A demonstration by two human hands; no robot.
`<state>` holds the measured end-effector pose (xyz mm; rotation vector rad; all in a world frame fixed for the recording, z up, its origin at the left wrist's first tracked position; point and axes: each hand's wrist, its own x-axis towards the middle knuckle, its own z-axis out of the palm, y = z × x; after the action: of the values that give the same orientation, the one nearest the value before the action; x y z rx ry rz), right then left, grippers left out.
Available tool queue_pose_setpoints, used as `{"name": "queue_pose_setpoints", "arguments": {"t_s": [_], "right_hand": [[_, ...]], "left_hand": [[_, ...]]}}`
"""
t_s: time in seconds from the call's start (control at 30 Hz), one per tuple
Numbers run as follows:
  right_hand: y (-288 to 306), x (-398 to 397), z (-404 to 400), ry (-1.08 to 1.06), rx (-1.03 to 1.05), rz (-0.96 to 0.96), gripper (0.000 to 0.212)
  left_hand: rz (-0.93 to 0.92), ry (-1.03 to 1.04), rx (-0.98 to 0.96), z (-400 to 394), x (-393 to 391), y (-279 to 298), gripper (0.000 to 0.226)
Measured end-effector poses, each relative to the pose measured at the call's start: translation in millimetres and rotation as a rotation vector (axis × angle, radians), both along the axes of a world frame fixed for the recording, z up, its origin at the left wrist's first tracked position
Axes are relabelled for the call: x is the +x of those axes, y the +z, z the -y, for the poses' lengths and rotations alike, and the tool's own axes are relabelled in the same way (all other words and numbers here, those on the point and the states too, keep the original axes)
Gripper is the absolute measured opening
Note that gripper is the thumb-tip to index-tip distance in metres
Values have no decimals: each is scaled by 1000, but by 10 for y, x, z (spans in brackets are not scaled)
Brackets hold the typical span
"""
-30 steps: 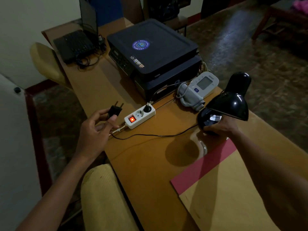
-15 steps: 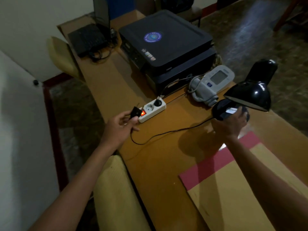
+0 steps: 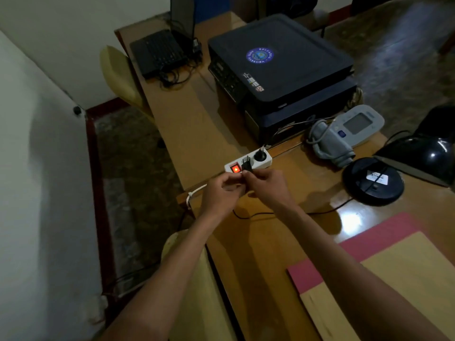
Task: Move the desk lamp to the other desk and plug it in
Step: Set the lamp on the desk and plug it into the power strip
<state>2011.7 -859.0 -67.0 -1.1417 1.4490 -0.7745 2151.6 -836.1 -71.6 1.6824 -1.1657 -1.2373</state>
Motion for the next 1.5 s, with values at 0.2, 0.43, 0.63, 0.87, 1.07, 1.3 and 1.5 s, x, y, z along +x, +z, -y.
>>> {"name": "queue_pose_setpoints", "arguments": {"t_s": [0.2,0.43,0.63,0.87,1.07,1.3,1.5], "right_hand": [[120,-280,401,278,-55,-544,27],[158,-132,888,510,-178,-991,28],[97,20,1102,657,-231,-1174,20],[17,205,1248,762,-278,-1232,14],[-14,255,1377,803,-289,-1206,16],[-55,204,1335,815,-301,-1157,21],[-169,109,1208,712,-312,-1112,24]], "left_hand": [[515,-110,-21,59,359,-345,55],[708,-193,-72,551,279,-562,74],[709,-241,-90,743,263,-653,59],[664,-167,-130,743,301,-681,63],[651,-147,-98,765,320,-676,66],[653,-148,-88,770,332,-676,65],[680,-140,-101,773,327,-715,63]]}}
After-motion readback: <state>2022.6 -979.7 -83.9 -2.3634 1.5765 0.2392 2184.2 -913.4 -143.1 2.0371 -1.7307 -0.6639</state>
